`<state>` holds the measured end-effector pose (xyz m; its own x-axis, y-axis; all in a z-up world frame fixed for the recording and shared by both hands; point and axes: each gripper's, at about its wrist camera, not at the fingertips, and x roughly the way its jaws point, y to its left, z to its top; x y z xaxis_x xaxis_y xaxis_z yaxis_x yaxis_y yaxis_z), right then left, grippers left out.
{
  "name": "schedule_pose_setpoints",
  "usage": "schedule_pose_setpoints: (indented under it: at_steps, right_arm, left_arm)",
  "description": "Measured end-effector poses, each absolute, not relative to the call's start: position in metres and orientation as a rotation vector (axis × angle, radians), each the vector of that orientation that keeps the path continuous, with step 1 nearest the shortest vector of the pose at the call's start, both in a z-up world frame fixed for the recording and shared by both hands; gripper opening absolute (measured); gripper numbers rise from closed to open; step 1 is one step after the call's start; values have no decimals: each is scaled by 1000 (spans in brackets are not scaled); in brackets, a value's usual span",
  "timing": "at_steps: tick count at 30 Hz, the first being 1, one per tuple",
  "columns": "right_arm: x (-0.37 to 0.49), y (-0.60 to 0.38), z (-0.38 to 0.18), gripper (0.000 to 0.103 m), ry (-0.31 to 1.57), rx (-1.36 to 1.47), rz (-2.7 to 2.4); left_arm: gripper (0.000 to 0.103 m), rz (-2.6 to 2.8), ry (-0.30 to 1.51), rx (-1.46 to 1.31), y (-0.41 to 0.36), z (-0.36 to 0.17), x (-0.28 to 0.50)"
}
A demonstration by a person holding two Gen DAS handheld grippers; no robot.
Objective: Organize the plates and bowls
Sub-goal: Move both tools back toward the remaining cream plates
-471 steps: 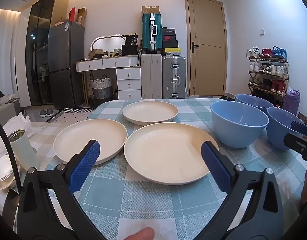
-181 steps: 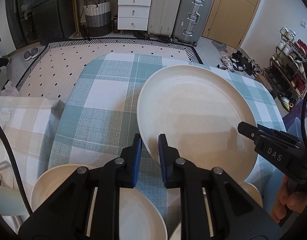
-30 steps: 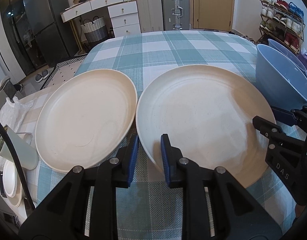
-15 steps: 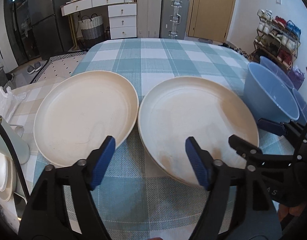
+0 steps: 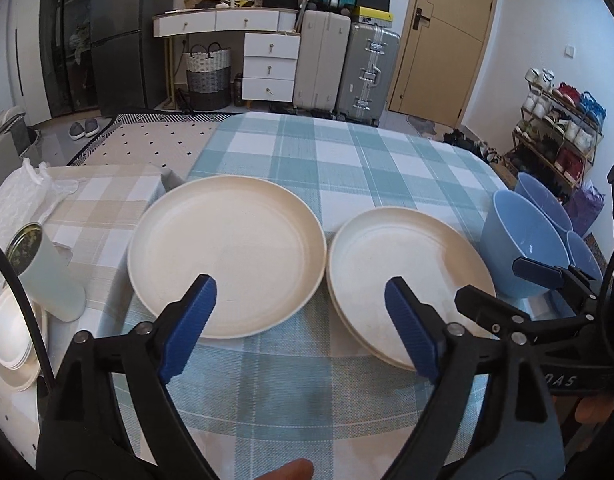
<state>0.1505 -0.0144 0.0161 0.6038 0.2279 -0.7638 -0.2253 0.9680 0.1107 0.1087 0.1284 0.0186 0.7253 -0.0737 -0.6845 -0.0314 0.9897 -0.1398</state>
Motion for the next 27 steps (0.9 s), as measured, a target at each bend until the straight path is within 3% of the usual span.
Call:
schedule_pose_setpoints:
  at_steps: [3,27]
  right_arm:
    - [155,-7,27,102,876,8,296]
    - [209,56,36,102,901,-1,393]
  left_arm:
    - [101,16,733,-166,145,27,103]
    - [101,170,771,-263,250,30,110]
